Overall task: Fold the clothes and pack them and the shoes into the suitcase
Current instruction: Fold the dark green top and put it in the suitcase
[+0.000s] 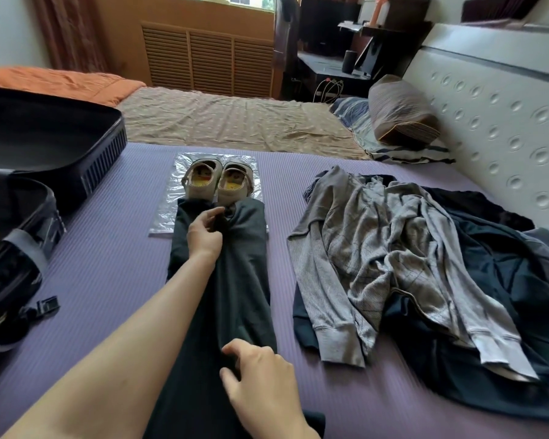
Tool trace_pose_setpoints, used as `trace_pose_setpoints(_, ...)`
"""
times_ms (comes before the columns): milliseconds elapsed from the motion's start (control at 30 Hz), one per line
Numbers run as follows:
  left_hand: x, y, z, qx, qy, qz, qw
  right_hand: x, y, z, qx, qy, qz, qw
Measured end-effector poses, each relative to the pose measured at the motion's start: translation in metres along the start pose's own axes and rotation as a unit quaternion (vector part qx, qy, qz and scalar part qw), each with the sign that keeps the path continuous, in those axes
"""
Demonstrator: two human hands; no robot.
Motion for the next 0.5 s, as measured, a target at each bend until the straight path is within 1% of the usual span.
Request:
trace_pose_setpoints(67,-0.005,0.004,0.002,0.005,-0.025,-0.049,0.998,0.0,-0.003,0.0,0.001,0.004,-0.006,1.0)
trace_pose_setpoints(133,-0.02,0.009,0.002,-0.008,-0.035,-0.115,0.993,-0.001,-0.007,0.001,-0.008,0.007,-0.004,1.0)
trace_pose_setpoints(167,-0.027,0.009,0.001,-0.026,-0.035,-0.156,0.987,0.0,-0.008,0.002,-0.011,0.008,-0.004,1.0)
trace_pose_setpoints(233,-0.031,0.006,0.003,-0.077,-0.048,-0.248,0.964,0.001,-0.005,0.004,-0.005,0.013,-0.009,1.0)
trace_pose_setpoints(267,-0.028,0.005,0.005,-0.097,-0.056,-0.275,0.955,0.003,-0.001,0.007,0.006,0.018,-0.013,1.0)
trace_pose_setpoints(333,-0.016,0.009,0.01,-0.099,-0.051,-0.263,0.958,0.009,0.01,0.012,0.031,0.03,-0.026,0.999)
trace_pose_setpoints(400,-0.005,0.021,0.022,-0.072,-0.041,-0.223,0.971,0.02,0.023,0.018,0.054,0.033,-0.041,0.997)
trace_pose_setpoints(500,0.0,0.04,0.056,-0.067,-0.051,-0.18,0.98,0.049,0.031,0.03,0.05,0.014,-0.058,0.997)
Point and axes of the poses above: each hand's wrist, its own z-axis away from the middle knuckle, its own y-axis out of the back of the hand, x = y × z, the point moved 6 cm from there along -z, towards the middle knuckle, and after that the axes turned 5 degrees about -y, right-handed, at the moved point
